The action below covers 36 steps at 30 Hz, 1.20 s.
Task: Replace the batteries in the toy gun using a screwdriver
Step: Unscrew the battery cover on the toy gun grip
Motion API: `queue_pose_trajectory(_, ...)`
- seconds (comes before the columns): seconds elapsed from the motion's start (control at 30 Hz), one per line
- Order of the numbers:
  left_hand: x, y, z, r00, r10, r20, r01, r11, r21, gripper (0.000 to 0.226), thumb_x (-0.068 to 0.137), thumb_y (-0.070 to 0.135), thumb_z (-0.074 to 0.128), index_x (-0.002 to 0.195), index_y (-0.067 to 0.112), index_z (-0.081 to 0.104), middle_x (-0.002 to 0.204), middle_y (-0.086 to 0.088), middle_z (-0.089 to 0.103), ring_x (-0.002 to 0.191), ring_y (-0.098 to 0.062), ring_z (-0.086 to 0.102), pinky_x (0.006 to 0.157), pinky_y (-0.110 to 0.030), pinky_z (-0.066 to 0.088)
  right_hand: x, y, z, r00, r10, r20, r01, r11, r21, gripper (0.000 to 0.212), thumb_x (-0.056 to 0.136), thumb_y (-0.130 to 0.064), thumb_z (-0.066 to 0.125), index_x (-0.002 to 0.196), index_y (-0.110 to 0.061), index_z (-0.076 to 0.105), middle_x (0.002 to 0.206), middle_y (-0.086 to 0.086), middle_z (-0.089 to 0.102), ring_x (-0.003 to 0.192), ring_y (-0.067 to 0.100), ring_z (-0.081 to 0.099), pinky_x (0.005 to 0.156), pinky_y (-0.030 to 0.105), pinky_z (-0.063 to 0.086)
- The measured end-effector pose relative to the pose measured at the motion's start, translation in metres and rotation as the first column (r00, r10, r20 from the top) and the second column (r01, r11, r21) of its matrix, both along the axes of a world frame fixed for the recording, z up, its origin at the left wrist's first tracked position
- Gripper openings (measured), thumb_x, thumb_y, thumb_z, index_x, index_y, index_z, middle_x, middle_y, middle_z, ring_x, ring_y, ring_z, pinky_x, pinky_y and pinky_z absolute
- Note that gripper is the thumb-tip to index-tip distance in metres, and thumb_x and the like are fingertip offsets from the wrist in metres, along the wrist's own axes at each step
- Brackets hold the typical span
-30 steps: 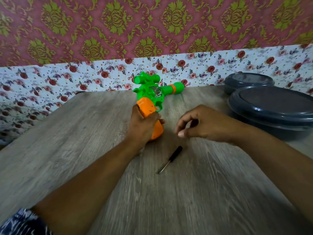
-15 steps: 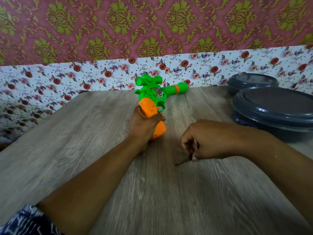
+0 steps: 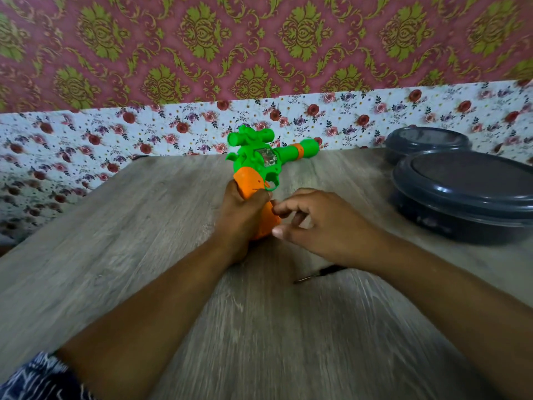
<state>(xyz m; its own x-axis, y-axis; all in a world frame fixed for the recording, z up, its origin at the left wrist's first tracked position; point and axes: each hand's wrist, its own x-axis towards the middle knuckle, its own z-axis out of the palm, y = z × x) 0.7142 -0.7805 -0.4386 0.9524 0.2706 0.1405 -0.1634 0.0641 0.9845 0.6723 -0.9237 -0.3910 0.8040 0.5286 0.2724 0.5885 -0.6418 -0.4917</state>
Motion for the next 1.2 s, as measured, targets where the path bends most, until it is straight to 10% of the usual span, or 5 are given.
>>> queue_pose_trajectory(0.13,-0.005,0.001,0.007,0.993,-0.106,-0.052,0.088,0.957,-0.275,0.045,0.094,0.047,0.037,0.095,0.008,0.061,0.077,-0.01,0.062,0.067,-0.018,0.06,0.064,-0.028,0.05,-0.002,0.018,-0.013,0.996,-0.046,-0.08,0.054,0.993,0.101,0.033,0.085,-0.032,0.062,0.106,-0.008,0.064,0.105,0.01,0.058,0.091,0.022,0.056,0.083,0.036,0.047)
queue_pose_trajectory(0.63,-0.002,-0.006,-0.001,0.983,-0.181,0.027,0.183,0.966,-0.184,0.08,0.093,0.063,0.018,0.137,0.001,0.044,0.087,-0.005,0.061,0.079,-0.013,0.062,0.07,-0.024,0.056,0.01,0.037,-0.019,0.84,-0.236,-0.489,0.477,0.749,0.459,0.024,0.066,-0.024,0.078,0.072,-0.003,0.069,0.083,0.019,0.071,0.084,0.03,0.067,0.076,0.044,0.052)
queue_pose_trajectory(0.77,-0.001,-0.003,-0.003,0.976,-0.203,0.082,0.213,0.968,-0.135,0.107,0.035,0.096,0.051,0.101,0.012,0.062,0.073,0.001,0.064,0.065,-0.006,0.066,0.06,-0.021,0.055,0.008,0.037,-0.016,0.842,-0.221,-0.492,0.469,0.751,0.465,0.02,0.066,-0.024,0.078,0.057,-0.015,0.062,0.071,0.01,0.067,0.074,0.024,0.065,0.073,0.039,0.052)
queue_pose_trajectory(1.07,-0.003,-0.001,-0.001,0.948,-0.313,0.057,0.318,0.931,-0.179,0.098,0.084,0.076,0.014,0.14,-0.001,0.035,0.106,-0.015,0.071,0.09,-0.021,0.07,0.081,-0.038,0.056,0.006,0.016,0.004,0.821,-0.041,-0.57,0.399,0.755,0.52,0.038,0.07,-0.022,0.078,0.099,-0.006,0.062,0.081,0.005,0.067,0.067,0.014,0.059,0.053,0.021,0.042)
queue_pose_trajectory(1.2,0.002,0.001,-0.002,0.978,-0.211,0.009,0.209,0.964,-0.162,0.128,0.04,0.099,0.039,0.127,0.007,0.053,0.083,-0.003,0.066,0.07,-0.011,0.067,0.062,-0.025,0.055,0.017,-0.024,0.016,0.879,-0.146,-0.454,0.351,0.843,0.407,0.034,0.069,-0.023,0.078,0.097,-0.009,0.065,0.081,0.004,0.067,0.074,0.016,0.057,0.063,0.028,0.041)
